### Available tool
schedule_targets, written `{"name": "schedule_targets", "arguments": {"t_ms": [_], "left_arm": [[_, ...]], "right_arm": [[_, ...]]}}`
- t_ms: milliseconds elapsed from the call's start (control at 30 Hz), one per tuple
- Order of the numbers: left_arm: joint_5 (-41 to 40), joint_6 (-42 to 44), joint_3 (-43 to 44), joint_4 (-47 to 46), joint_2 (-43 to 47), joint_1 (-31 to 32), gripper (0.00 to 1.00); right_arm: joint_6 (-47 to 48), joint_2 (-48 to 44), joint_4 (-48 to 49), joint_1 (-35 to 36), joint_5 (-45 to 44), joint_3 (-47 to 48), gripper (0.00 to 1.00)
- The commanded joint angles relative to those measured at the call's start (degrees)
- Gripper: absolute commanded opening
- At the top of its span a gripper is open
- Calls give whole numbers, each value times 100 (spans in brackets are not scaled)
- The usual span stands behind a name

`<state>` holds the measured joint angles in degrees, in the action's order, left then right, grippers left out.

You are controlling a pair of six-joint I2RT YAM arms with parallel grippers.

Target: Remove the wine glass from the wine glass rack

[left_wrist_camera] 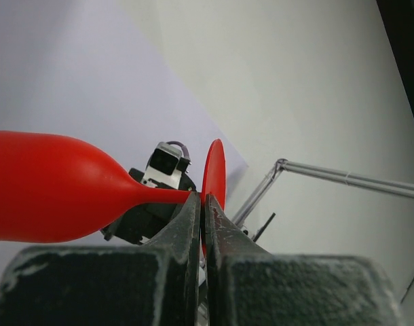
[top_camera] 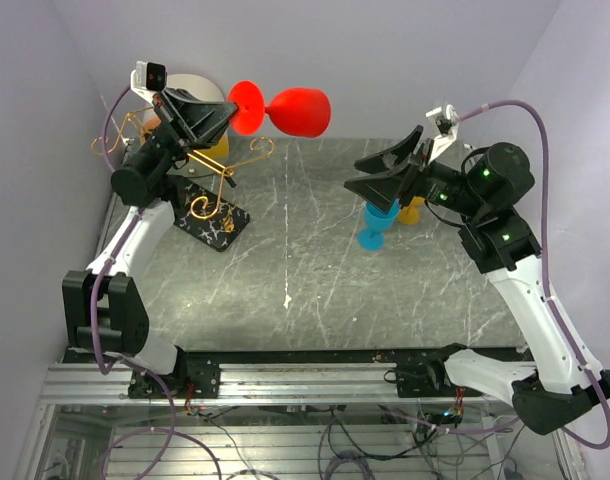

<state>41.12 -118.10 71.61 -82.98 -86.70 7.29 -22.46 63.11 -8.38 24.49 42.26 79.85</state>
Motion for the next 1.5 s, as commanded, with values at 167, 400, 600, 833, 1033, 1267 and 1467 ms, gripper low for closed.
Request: {"name": "schedule_targets", "arguments": {"t_ms": [167, 400, 600, 833, 1033, 1267, 1467], "left_arm": [[252, -799, -244, -1599, 766, 330, 7], [149, -859, -653, -1598, 1295, 428, 7], [0, -857, -819, -1598, 1514, 513, 7], [-175, -811, -942, -1594, 1728, 623, 7], [-210, -811, -1028, -1594, 1880, 668, 7], [-269, -712, -1289, -1595, 1963, 756, 7], [-274, -594, -1359, -1590, 1908, 911, 7]], "right_arm": [[123, 260, 622, -10, 203, 357, 62], [-338, 328, 1669, -32, 1012, 289, 68], [-1163, 536, 2756, -30, 1582, 151, 69], [-2016, 799, 3907, -21, 1864, -55, 69], [-2032, 769, 4064, -23, 1868, -192, 67], [-3058, 854, 5546, 9, 2092, -434, 66], [-4271, 1281, 7183, 88, 2201, -531, 52]]}}
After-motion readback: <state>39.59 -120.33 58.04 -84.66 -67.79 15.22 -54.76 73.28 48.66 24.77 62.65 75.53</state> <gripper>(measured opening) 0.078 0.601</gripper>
